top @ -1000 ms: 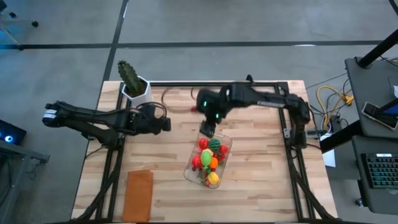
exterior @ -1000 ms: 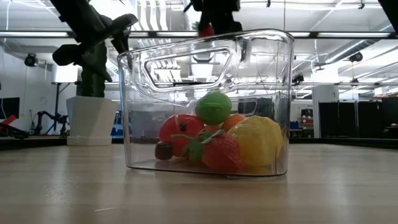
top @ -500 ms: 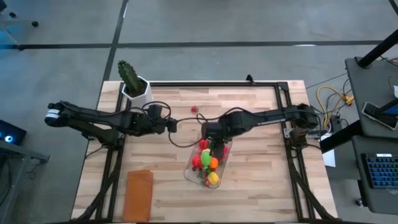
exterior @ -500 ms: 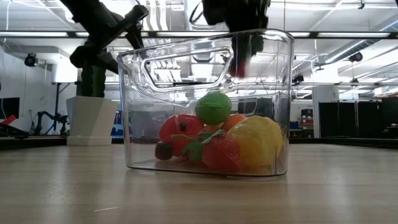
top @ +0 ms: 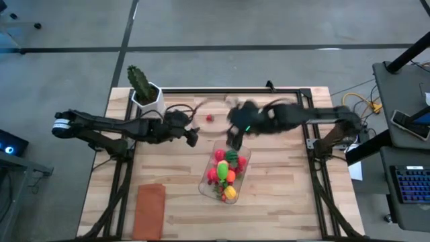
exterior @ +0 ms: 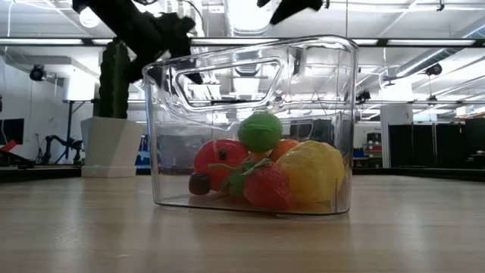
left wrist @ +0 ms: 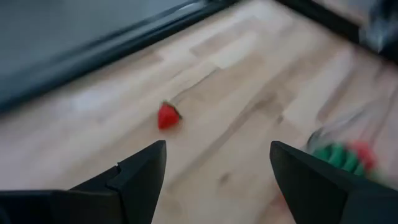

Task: Pick and placing Produce into tupperware
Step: Put the red strawberry into the transparent bin

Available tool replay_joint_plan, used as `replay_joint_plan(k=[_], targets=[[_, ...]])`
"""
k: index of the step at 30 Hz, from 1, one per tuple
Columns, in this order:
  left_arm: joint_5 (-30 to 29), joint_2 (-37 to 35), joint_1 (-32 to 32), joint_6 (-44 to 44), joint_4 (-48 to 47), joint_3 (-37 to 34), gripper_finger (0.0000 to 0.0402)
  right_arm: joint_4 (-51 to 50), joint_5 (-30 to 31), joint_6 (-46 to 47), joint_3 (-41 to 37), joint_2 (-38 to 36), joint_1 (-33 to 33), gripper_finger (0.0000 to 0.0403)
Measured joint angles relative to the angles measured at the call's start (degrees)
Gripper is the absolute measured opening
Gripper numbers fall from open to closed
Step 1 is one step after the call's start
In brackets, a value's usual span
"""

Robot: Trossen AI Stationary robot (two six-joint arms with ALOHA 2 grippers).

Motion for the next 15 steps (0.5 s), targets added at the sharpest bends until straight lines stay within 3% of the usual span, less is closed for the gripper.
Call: replay_joint_plan(k=[4, 8, 15], targets=[[8.18, 4.49, 5.67, 18.06, 9.26, -0.22, 0.0271, -1.11, 2.94, 1.95, 0.96, -5.38, -4.53, 0.0282], [20.58, 10.75, 13.90, 22.91, 12.15, -0.26, 0.0271, -2.74, 3.16, 5.60, 0.52, -11.49, -9.54, 0.0279], [33.99, 19.34, 24.00, 30.67, 20.57, -0.22, 0.0271, -3.85, 4.40, 7.74, -2.20, -17.90, -14.54, 0.0283]])
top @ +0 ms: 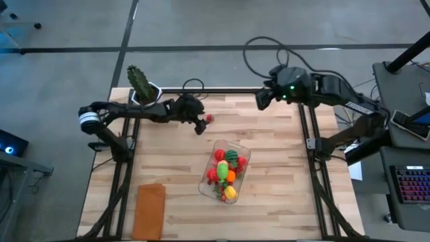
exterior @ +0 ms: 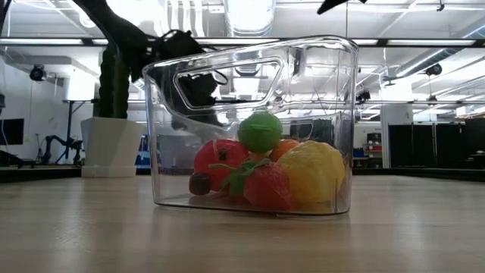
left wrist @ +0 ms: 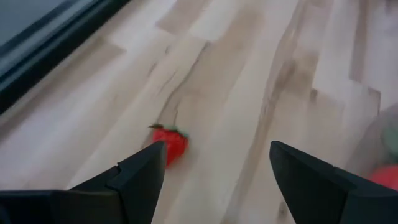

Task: Pick and placing Produce into tupperware
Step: Put the red strawberry into the transparent bin

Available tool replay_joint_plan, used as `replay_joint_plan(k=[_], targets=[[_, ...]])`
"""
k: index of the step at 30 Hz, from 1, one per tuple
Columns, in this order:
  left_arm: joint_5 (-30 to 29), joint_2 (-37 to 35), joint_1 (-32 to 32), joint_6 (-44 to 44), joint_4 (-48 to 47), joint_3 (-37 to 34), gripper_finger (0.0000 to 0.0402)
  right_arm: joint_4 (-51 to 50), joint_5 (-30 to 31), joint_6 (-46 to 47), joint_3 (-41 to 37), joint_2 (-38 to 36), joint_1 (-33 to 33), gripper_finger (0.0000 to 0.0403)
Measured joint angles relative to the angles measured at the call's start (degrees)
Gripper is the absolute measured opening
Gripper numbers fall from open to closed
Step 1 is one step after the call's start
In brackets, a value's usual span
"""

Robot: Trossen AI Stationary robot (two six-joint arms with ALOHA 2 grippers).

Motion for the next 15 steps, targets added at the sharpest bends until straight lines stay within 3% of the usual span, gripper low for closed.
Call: replay_joint_plan(k=[5, 15], targets=[[4.87, 3.60, 2.72, 3.66, 7.37, 0.10, 0.0271, -0.83, 2.21, 0.02, -1.36, -1.13, -1.22, 0.0281], [3.62, 12.55, 4.09, 4.74, 2.64, 6.09, 0.0271, -1.22, 2.14, -0.04, -4.35, 0.27, -2.16, 0.0276]])
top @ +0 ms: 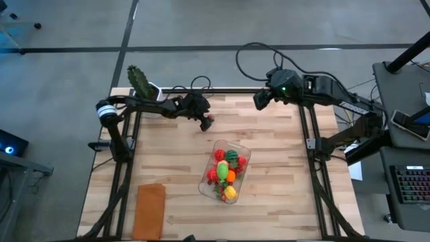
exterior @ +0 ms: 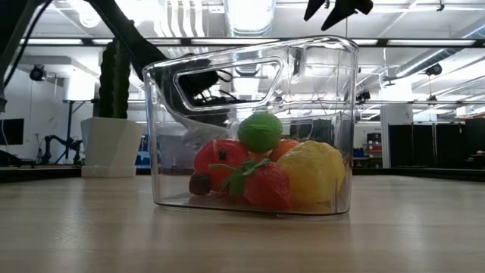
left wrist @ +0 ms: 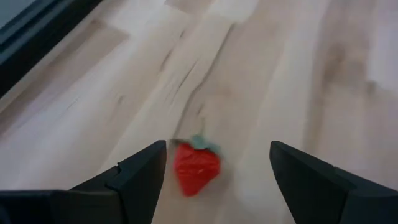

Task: Pick and placing Produce into tupperware
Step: Put the red strawberry into the transparent bin

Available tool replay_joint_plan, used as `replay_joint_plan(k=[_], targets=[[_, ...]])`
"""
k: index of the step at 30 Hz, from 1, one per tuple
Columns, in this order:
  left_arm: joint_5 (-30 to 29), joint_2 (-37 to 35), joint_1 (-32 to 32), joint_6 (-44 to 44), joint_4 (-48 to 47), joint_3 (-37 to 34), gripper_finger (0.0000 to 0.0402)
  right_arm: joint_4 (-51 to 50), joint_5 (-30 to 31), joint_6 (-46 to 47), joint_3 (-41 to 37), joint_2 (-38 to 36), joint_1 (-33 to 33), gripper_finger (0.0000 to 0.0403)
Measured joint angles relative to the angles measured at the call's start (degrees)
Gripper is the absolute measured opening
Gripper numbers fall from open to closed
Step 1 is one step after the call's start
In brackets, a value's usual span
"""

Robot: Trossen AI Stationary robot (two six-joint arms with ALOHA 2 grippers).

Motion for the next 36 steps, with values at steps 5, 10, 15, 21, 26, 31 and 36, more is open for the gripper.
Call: replay_joint_plan(k=[5, 10, 15, 21, 26, 31, 36], targets=[[-3.86, 4.05, 0.17, -1.09, -7.48, 4.42, 0.0271, -0.16, -0.15, 0.09, -0.77, -0.07, -0.35, 0.0278], [-3.86, 7.05, 0.17, -1.07, -11.51, 8.31, 0.0271, -0.35, -0.15, 0.25, -1.08, -0.17, -0.34, 0.0273], [-3.84, 7.85, 0.17, -0.43, -11.72, 9.58, 0.0271, -0.59, -0.15, 0.26, -1.45, -0.17, -0.35, 0.0266], [-3.85, 7.82, 0.17, 0.90, -12.07, 8.90, 0.0242, -0.77, -0.13, 0.28, -1.50, -0.17, -0.35, 0.0263], [-3.90, 7.84, 0.17, 0.96, -11.75, 8.56, 0.0194, -0.88, -0.13, 0.72, -1.60, -0.17, -0.35, 0.0267], [-3.94, 7.84, 0.17, 3.35, -9.48, 8.62, 0.0162, -0.96, -0.13, 0.74, -1.98, -0.17, -0.35, 0.0263], [-3.84, 7.84, 0.15, 3.83, -8.61, 8.71, 0.0138, -1.31, -0.14, 1.74, -2.26, -0.17, -0.35, 0.0258]])
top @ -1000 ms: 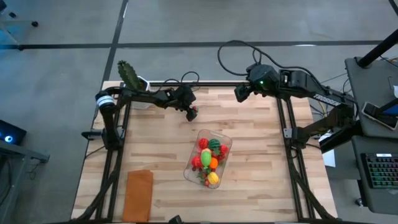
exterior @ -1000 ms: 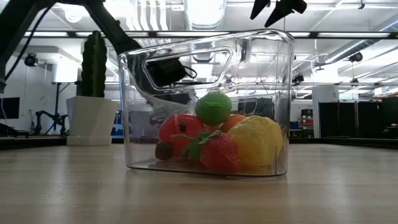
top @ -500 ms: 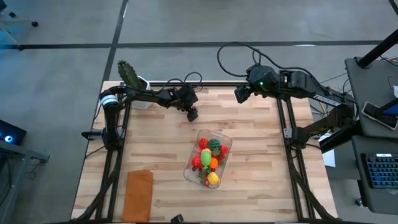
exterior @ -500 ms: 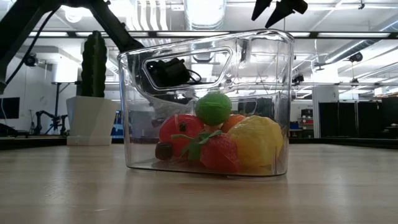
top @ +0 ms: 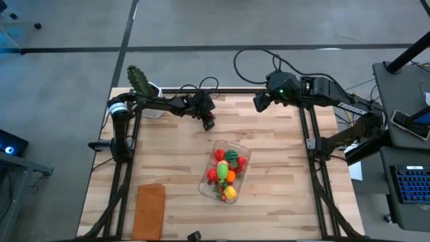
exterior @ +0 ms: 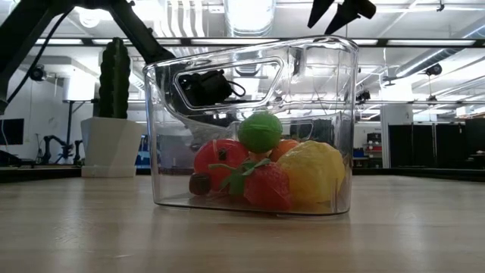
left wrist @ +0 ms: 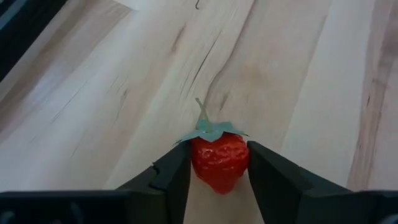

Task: Pick and placing Produce into tupperware
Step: Put the red strawberry into the transparent bin

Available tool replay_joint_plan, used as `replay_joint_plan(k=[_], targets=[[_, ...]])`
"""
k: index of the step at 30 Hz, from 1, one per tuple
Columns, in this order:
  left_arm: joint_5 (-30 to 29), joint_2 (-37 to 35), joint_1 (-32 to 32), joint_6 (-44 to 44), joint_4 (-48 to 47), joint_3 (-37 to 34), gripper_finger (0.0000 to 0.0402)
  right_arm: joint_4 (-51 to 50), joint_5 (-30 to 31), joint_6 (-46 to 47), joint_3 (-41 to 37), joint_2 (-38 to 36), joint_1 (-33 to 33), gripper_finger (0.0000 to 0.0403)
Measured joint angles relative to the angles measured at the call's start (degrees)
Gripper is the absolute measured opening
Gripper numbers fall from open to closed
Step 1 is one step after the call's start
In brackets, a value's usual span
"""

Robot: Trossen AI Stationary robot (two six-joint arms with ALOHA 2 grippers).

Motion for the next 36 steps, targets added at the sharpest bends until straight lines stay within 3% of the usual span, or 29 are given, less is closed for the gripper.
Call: replay_joint_plan(k=[10, 15, 19, 21, 25, 28, 31, 33, 36], targets=[[4.35, -1.95, -0.82, -2.81, -2.29, 0.01, 0.0098, -1.65, -0.32, 1.63, -0.08, 0.00, 0.00, 0.0258], [5.27, -10.44, -3.11, -8.80, -4.15, 0.31, 0.0102, -1.65, -0.48, 1.64, -0.08, 0.00, 0.01, 0.0258], [12.91, -19.85, -6.63, -16.37, -4.02, 0.09, 0.0104, -1.74, -1.49, 0.96, -0.08, -0.04, 0.02, 0.0258], [16.29, -23.92, -9.38, -19.59, -3.55, 0.04, 0.0105, -1.73, -3.26, -0.41, -0.08, -0.11, 0.02, 0.0258], [17.43, -27.96, -17.28, -26.30, -3.18, 0.00, 0.0105, -1.76, -6.55, -3.36, -0.11, -0.15, 0.15, 0.0258], [15.96, -26.69, -24.03, -34.50, -2.69, -0.13, 0.0105, -2.14, -8.52, -4.94, -0.14, -0.15, 0.19, 0.0258], [7.24, -22.80, -30.01, -41.56, -1.61, 0.05, 0.0106, -3.37, -9.93, -5.56, -0.16, -0.25, 0.55, 0.0258], [2.70, -19.77, -32.39, -45.12, -0.02, 0.45, 0.0106, -4.36, -9.93, -5.57, -0.16, -0.37, 1.11, 0.0258], [1.09, -17.39, -33.56, -52.13, 1.61, 0.79, 0.0123, -5.33, -9.91, -5.56, -0.19, -0.48, 2.45, 0.0258]])
